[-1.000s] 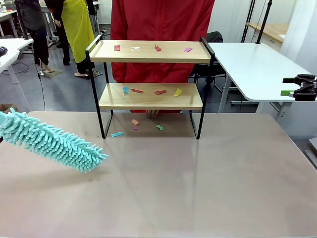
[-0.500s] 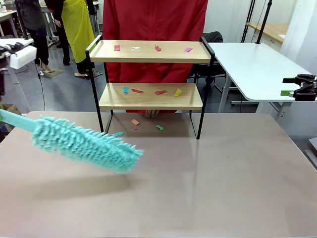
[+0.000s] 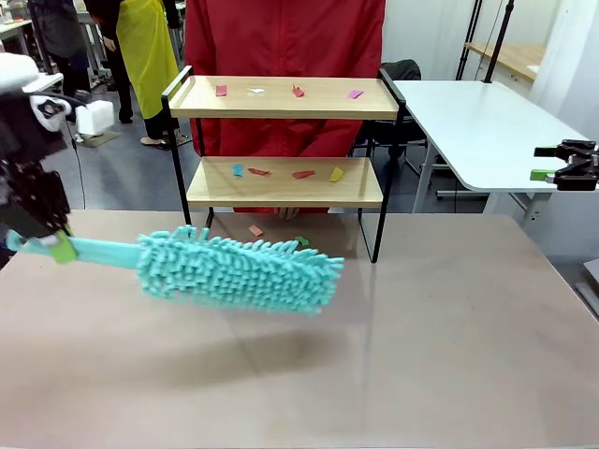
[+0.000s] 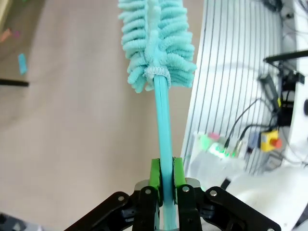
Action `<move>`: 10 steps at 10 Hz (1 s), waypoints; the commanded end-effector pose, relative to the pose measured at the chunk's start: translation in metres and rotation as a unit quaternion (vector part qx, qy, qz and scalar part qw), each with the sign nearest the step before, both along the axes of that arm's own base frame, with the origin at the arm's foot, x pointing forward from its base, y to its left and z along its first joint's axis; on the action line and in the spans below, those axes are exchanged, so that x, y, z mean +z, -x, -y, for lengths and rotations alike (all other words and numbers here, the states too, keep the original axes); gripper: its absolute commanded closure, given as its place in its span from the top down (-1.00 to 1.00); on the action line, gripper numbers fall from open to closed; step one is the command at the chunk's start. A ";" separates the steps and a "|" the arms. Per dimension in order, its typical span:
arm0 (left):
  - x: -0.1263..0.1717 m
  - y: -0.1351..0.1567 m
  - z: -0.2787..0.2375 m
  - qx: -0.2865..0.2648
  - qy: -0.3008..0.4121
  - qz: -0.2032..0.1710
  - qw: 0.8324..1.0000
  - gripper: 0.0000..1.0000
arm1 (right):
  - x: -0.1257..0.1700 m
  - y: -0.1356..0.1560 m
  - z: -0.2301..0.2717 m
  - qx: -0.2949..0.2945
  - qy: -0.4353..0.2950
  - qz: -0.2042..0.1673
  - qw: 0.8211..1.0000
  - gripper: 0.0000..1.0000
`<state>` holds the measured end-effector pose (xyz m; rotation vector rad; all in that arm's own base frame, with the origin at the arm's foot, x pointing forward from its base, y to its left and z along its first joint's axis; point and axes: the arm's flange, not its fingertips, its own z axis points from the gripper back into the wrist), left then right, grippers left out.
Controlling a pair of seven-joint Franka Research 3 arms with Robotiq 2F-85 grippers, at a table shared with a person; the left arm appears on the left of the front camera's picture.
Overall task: Clean the shelf.
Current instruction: Clean the specific section of the Shelf indicated by the human with the Duster.
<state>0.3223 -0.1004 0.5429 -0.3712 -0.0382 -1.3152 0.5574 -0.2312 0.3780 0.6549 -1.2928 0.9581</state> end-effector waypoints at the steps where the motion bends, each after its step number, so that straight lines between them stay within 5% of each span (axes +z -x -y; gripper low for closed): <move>1: -0.015 0.029 0.029 0.055 0.025 0.006 0.998 -0.74 | 0.007 -0.001 -0.003 -0.002 0.002 -0.008 1.000 1.00; 5: -0.046 0.038 0.070 0.136 0.015 0.033 0.990 -0.74 | 0.007 -0.001 -0.003 -0.002 0.002 -0.008 1.000 1.00; 6: -0.038 0.038 0.062 0.085 0.001 0.018 0.996 -0.74 | 0.007 -0.001 -0.003 -0.002 0.002 -0.008 1.000 1.00; 10: -0.044 0.038 0.087 0.122 -0.028 0.028 0.992 -0.74 | 0.007 -0.001 -0.003 -0.002 0.002 -0.008 1.000 1.00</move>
